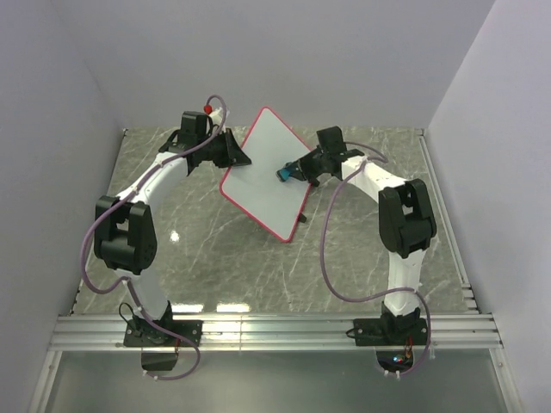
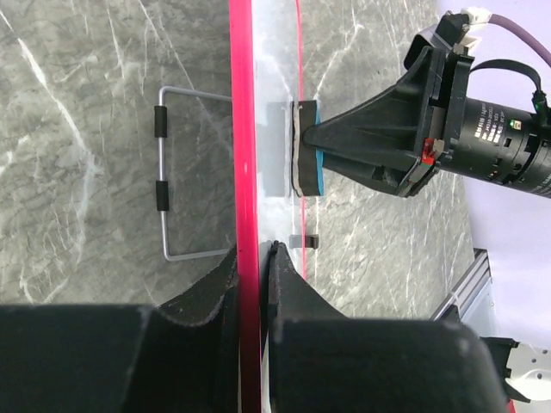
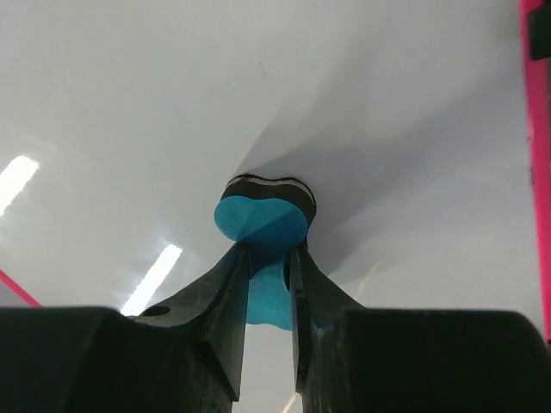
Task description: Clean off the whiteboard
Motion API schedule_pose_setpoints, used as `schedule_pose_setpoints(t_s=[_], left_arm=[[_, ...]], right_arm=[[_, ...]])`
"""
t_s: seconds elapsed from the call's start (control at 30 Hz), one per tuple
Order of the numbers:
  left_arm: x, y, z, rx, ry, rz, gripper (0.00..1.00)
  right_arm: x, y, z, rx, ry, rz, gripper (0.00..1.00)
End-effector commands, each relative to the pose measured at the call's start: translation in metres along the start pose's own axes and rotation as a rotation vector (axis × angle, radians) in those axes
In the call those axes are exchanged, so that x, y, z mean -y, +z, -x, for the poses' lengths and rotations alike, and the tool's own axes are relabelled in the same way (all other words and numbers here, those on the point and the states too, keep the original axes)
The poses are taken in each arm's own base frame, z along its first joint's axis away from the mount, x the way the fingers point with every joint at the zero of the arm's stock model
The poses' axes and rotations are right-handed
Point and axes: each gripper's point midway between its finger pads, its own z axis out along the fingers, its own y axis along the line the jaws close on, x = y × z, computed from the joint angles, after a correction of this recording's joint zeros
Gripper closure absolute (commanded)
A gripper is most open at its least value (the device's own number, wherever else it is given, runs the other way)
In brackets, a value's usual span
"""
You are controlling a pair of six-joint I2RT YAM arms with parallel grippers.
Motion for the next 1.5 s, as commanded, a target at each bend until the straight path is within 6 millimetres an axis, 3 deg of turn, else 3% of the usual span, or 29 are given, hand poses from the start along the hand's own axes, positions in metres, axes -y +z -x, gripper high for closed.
schedule_pose_setpoints(t_s=[0.0,0.07,0.17,0.2,0.27,0.3,0.37,0.4,0.5,0.53,0.6,0.63,0.67,0.83,0.93,1.03,1.17,1.2,1.33,1.47], left_arm=[[0.002,0.007,-0.062,-0.185,0.122,0.018,1.0],[0.002,0.007,-0.061,-0.182,0.126,0.016,1.0],[0.001,0.007,-0.061,-0.18,0.129,0.02,1.0],[0.001,0.007,-0.06,-0.179,0.128,0.021,1.0],[0.0,0.008,-0.061,-0.183,0.129,0.025,1.0],[-0.001,0.009,-0.061,-0.181,0.128,0.028,1.0],[-0.003,0.01,-0.062,-0.185,0.126,0.032,1.0],[-0.004,0.011,-0.062,-0.186,0.124,0.036,1.0],[-0.007,0.012,-0.062,-0.187,0.118,0.049,1.0],[-0.007,0.012,-0.062,-0.185,0.116,0.05,0.99],[-0.009,0.013,-0.062,-0.187,0.116,0.06,0.91],[-0.01,0.013,-0.062,-0.187,0.115,0.063,0.84],[-0.012,0.014,-0.061,-0.187,0.115,0.071,0.79],[-0.006,0.012,-0.053,-0.17,0.116,0.072,0.5],[-0.001,0.008,-0.046,-0.152,0.122,0.07,0.4],[0.005,0.004,-0.038,-0.132,0.13,0.069,0.33],[0.015,-0.006,-0.021,-0.086,0.149,0.075,0.11],[0.02,-0.009,-0.014,-0.072,0.158,0.076,0.01],[0.031,-0.025,0.006,-0.016,0.181,0.097,0.01],[0.031,-0.053,0.03,0.091,0.173,0.167,0.0]], right_arm=[[0.035,0.008,0.018,0.12,-0.032,-0.085,1.0],[0.033,-0.009,0.02,0.148,-0.071,-0.075,1.0],[0.048,-0.049,0.026,0.22,-0.112,-0.106,1.0],[0.067,-0.067,0.024,0.233,-0.109,-0.163,1.0],[0.091,-0.085,0.034,0.295,-0.125,-0.235,1.0],[0.115,-0.097,0.03,0.307,-0.126,-0.291,1.0],[0.141,-0.105,0.034,0.339,-0.13,-0.349,1.0],[0.164,-0.109,0.031,0.336,-0.123,-0.403,1.0],[0.197,-0.112,0.032,0.345,-0.121,-0.492,1.0],[0.203,-0.113,0.034,0.348,-0.131,-0.514,0.71],[0.208,-0.113,0.036,0.344,-0.146,-0.552,0.25],[0.208,-0.113,0.038,0.345,-0.156,-0.561,0.04],[0.207,-0.114,0.04,0.347,-0.178,-0.565,0.0],[0.178,-0.132,0.048,0.392,-0.251,-0.515,0.0],[0.164,-0.15,0.049,0.417,-0.289,-0.49,0.0],[0.153,-0.169,0.043,0.428,-0.307,-0.441,0.0],[0.137,-0.198,0.029,0.452,-0.34,-0.297,0.0],[0.133,-0.203,0.026,0.457,-0.348,-0.264,0.0],[0.112,-0.226,0.009,0.457,-0.403,-0.088,0.0],[0.082,-0.264,-0.006,0.525,-0.474,0.099,0.0]])
